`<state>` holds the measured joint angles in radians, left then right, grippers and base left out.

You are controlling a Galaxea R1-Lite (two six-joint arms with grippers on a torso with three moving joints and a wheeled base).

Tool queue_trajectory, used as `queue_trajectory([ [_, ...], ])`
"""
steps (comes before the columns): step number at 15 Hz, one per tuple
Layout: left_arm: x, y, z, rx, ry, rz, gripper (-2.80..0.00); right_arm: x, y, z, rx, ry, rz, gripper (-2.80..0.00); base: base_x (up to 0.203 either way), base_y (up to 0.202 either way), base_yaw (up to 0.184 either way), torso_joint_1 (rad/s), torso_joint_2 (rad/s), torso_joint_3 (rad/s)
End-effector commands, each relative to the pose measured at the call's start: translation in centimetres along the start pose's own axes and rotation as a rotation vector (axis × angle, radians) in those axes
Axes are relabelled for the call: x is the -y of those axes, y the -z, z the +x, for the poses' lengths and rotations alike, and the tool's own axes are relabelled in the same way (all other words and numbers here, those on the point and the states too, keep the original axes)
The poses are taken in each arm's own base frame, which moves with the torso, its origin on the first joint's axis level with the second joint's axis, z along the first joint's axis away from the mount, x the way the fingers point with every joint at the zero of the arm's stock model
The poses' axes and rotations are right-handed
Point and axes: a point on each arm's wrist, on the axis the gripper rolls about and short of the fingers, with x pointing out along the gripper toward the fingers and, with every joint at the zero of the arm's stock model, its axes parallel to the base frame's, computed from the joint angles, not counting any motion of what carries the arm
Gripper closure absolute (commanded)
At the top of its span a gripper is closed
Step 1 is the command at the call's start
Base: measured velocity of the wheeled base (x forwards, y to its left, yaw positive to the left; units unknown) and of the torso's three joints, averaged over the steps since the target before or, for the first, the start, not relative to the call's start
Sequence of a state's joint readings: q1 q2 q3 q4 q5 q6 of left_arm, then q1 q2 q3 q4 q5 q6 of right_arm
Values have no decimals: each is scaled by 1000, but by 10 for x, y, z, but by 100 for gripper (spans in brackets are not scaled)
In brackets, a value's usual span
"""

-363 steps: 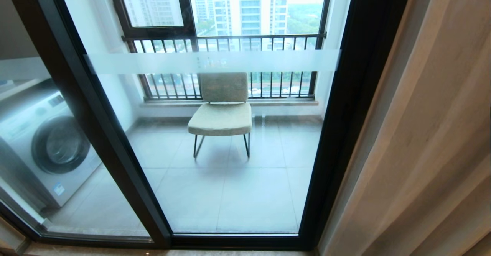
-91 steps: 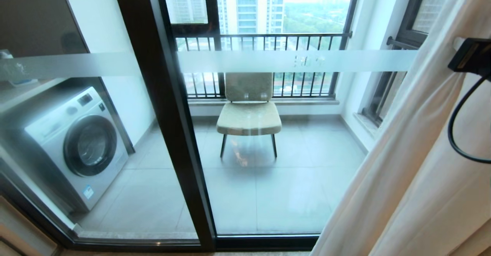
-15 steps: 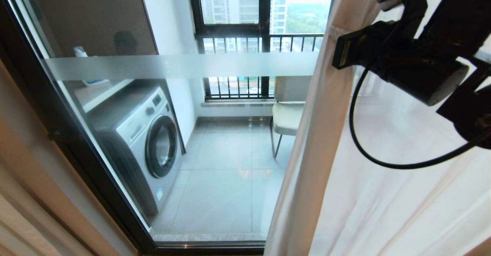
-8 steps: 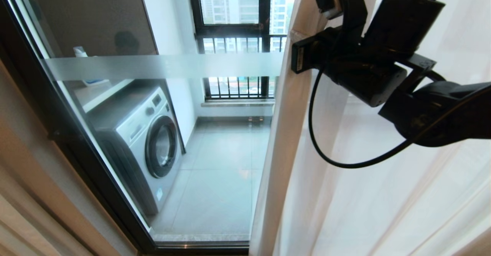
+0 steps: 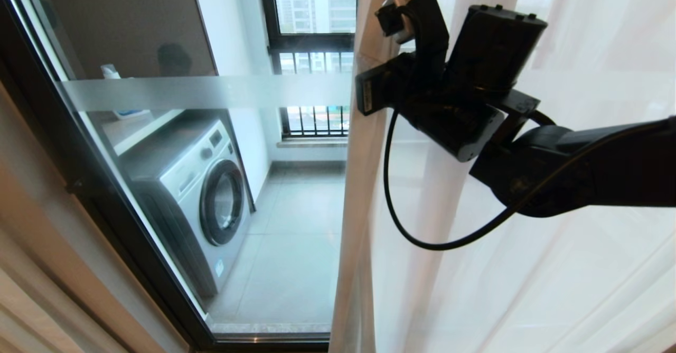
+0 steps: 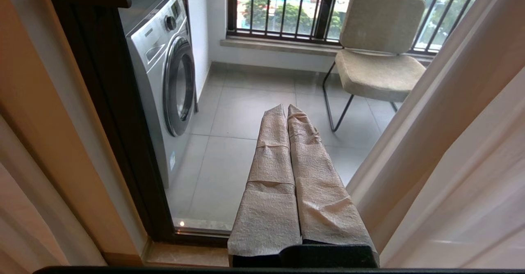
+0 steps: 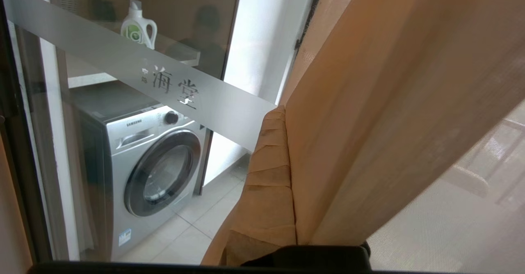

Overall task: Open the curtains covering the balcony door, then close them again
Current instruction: Close the inner curtains on both sides

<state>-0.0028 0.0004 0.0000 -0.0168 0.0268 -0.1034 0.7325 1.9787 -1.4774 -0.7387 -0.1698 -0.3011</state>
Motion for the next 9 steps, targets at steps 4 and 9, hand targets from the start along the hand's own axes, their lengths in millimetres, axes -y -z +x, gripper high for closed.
queue_trajectory([
  [4,0,0,0,2,-2,-1,0,-22,8,11,0,-29,-6,0,0,0,0,0,0,0],
  [9,0,0,0,2,0,-1,0,-44,12,11,-6,-77,-6,0,0,0,0,0,0,0],
])
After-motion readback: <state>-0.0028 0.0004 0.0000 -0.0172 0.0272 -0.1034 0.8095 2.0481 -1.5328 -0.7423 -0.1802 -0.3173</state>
